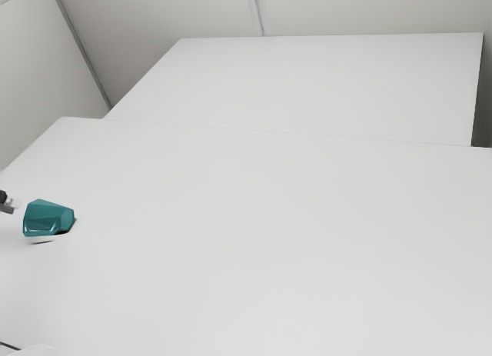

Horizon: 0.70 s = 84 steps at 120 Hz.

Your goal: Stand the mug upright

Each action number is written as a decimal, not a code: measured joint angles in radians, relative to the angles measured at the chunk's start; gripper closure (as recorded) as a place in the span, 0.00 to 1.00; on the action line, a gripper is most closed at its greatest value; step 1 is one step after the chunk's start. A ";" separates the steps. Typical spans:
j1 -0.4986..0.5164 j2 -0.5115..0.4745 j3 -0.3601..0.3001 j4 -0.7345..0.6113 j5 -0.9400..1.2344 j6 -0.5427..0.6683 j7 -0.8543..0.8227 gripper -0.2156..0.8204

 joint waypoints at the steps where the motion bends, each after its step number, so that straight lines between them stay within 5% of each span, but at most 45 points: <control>1: 0.000 0.001 0.000 0.000 0.000 -0.001 0.000 0.23; 84: -0.009 0.033 -0.017 0.000 0.000 -0.017 0.012 0.30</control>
